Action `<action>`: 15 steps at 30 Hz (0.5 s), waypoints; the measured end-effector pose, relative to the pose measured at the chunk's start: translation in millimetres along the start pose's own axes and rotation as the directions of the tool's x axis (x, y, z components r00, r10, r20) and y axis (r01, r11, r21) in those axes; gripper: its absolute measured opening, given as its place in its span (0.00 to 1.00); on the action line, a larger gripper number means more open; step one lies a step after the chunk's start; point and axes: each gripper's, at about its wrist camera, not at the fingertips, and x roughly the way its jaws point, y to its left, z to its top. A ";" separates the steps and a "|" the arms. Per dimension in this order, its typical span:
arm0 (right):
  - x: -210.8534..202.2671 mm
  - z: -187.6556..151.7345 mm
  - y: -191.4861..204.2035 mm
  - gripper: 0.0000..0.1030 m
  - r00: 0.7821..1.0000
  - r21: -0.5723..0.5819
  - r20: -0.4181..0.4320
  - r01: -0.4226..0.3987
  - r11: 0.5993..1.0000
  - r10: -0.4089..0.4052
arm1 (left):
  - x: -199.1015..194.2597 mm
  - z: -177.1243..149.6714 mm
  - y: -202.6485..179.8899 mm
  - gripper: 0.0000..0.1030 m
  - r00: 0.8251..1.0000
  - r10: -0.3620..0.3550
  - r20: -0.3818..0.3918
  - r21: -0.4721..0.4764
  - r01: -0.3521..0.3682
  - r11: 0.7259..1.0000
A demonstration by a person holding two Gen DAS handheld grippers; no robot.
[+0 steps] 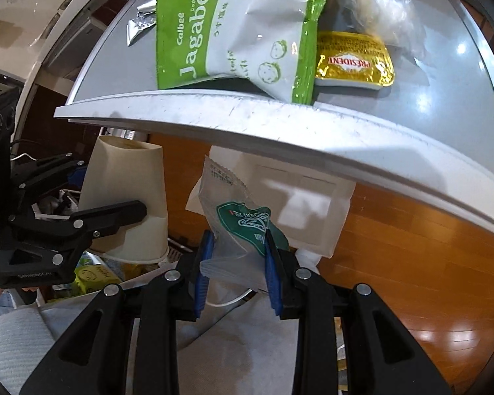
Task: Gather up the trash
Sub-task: 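Carry the paper cup and plastic bag down below the tray edge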
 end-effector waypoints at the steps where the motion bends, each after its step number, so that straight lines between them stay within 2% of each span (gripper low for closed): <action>1: 1.8 1.2 0.1 0.29 1.000 -0.001 0.000 0.006 1.000 -0.006 | 2.0 0.9 -0.8 0.51 1.000 0.001 0.001 0.001 -0.001 1.000; 15: 23.3 8.8 -2.6 0.29 0.998 -0.003 -0.051 0.045 0.999 -0.045 | 30.1 6.2 -4.2 0.51 0.998 0.025 -0.049 0.033 -0.023 0.999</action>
